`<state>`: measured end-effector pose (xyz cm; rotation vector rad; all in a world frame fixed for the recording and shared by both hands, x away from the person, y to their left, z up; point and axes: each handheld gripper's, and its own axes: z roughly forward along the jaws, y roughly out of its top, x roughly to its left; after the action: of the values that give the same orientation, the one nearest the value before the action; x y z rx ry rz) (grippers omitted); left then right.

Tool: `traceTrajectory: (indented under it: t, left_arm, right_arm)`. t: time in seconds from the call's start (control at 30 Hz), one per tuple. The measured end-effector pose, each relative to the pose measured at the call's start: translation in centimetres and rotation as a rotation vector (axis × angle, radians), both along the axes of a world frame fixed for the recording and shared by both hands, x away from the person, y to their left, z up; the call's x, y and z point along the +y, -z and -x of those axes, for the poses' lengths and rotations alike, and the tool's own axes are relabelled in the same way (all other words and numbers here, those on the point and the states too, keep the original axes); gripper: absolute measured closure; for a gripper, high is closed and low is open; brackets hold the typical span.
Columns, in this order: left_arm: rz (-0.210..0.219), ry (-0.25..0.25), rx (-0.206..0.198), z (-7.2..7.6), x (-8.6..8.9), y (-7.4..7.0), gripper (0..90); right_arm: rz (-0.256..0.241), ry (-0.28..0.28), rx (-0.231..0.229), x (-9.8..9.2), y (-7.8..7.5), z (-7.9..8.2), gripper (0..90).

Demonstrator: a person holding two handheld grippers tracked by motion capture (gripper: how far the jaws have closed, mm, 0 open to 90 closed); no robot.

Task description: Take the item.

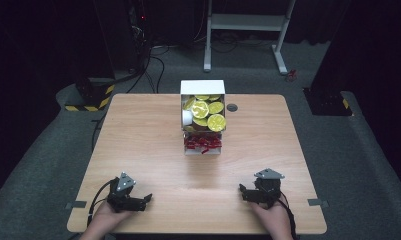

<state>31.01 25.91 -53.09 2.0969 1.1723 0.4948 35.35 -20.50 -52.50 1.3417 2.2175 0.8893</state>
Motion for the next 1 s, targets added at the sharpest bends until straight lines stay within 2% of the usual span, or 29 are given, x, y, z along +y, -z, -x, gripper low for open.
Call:
traceTrajectory:
  t: [0.2,0.63,0.77,1.0]
  left_arm:
    - [-0.002,-0.018,-0.002,-0.1,-0.02,0.02,1.4]
    - [-0.003,-0.017,-0.003,-0.11,0.0,0.01,1.4]
    - [-0.002,-0.018,-0.002,-0.1,-0.01,0.01,1.4]
    - [-0.001,-0.018,-0.002,-0.1,-0.01,0.02,1.4]
  right_arm:
    - [-0.003,0.003,0.003,0.01,-0.01,0.05,8.1]
    - [-0.002,-0.007,0.002,-0.08,0.0,0.05,8.3]
    - [-0.002,-0.012,-0.003,-0.16,-0.13,0.1,11.8]
    - [-0.014,-0.027,-0.052,-0.34,-0.79,0.35,13.2]
